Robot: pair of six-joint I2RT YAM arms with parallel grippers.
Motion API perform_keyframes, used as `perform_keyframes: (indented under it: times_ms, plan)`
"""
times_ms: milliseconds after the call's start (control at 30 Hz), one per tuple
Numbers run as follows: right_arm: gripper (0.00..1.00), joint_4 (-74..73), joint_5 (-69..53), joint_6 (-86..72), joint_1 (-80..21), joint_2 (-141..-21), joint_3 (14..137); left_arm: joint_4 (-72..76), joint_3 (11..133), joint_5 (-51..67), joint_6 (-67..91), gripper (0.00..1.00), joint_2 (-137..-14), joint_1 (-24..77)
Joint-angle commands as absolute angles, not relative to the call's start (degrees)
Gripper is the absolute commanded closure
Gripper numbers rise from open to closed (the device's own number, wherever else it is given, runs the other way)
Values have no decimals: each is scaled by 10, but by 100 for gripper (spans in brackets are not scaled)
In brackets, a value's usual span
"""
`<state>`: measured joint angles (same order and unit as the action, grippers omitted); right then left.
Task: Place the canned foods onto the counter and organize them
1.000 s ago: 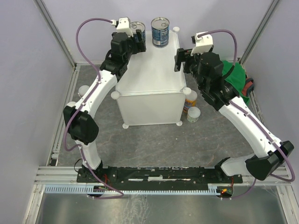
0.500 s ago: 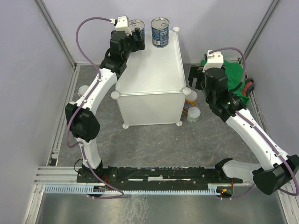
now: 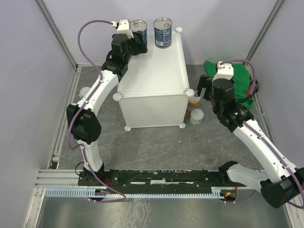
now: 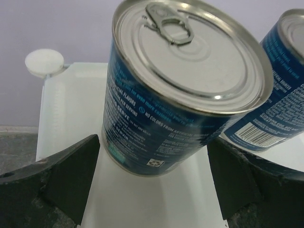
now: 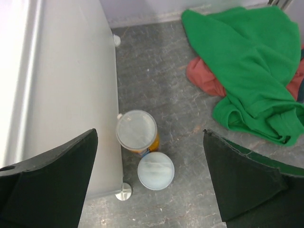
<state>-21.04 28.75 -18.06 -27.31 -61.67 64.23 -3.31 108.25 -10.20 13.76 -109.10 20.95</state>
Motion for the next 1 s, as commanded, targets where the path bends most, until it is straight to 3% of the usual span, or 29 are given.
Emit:
perform_keyframes:
  times_ms: [0, 967]
  plan:
    - [1, -209, 283, -208, -266, -617, 607, -22, 1071, -91, 159, 1, -1054, 205]
    - [1, -77, 129, -205, -225, -686, 488, -65, 978, -104, 175, 1, -923, 235]
